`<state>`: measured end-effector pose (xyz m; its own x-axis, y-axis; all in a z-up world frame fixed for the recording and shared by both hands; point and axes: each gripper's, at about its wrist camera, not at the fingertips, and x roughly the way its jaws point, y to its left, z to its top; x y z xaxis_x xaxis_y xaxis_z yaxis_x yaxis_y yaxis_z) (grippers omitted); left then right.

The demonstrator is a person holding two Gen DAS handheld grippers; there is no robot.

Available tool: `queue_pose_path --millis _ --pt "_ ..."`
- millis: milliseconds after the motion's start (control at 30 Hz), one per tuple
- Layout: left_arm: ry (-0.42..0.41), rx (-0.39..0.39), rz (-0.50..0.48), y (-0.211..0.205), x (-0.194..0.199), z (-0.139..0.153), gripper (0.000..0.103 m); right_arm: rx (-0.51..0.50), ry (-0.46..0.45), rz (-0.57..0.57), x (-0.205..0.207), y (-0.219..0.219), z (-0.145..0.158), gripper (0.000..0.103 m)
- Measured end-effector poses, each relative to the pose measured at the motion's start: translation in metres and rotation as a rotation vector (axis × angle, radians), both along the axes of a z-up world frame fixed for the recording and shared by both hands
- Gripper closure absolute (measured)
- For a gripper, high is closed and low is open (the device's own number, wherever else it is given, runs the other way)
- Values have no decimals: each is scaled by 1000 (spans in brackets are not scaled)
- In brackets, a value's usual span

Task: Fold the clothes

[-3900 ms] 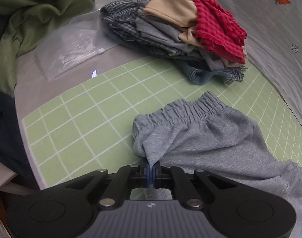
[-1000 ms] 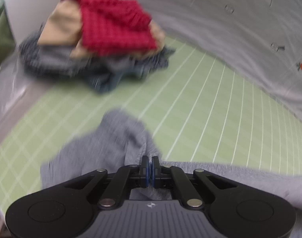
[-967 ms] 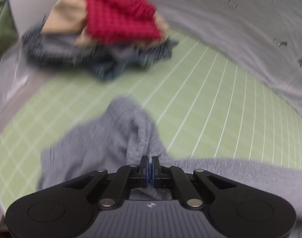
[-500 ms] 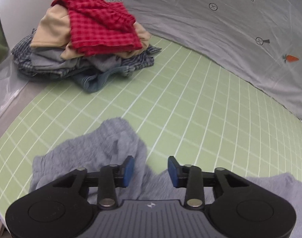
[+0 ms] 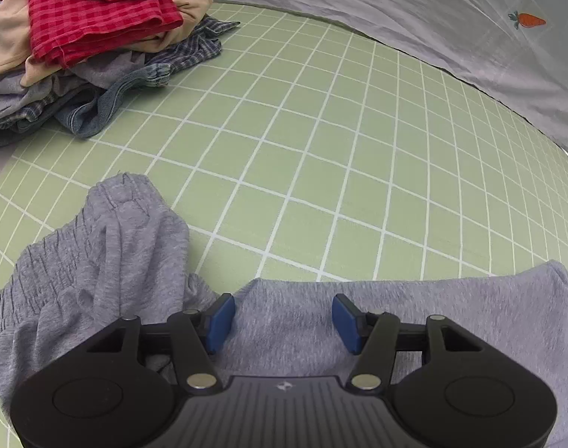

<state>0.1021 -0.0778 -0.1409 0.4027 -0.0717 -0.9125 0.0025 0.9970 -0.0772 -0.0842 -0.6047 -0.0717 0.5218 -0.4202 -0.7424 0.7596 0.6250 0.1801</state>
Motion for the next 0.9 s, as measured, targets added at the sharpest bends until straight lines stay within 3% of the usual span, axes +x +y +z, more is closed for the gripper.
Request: queue_pose_path --millis 67,133,200,233,300,333,367,600,700,800,900 --pt "-1 -4 -8 1 1 1 46 20 41 9 9 -6 -14 24" --pt "0 -5 -1 2 2 1 55 41 71 -8 17 -14 -29 24" --pt "4 11 4 2 4 1 92 64 87 -29 23 -23 -40 25" --pt "6 21 6 3 5 1 99 83 84 -32 25 -27 -44 37" --pt "-3 19 11 3 5 3 101 120 64 -18 28 -33 -49 67" --pt "-22 24 14 3 4 7 102 110 63 -10 29 -33 -46 88" --pt "-40 30 18 3 3 11 102 101 62 -3 31 -34 -43 98" --pt "-237 -55 108 21 -11 80 102 -79 -91 -12 -4 -20 27 100" --pt "-222 -26 105 24 -32 80 102 -130 -156 -73 -40 -10 54 99" --pt "-202 1 104 26 -53 78 102 -139 -82 -128 -72 -4 45 99" --pt "-44 4 105 29 -71 34 101 -80 94 -144 -91 0 3 99"
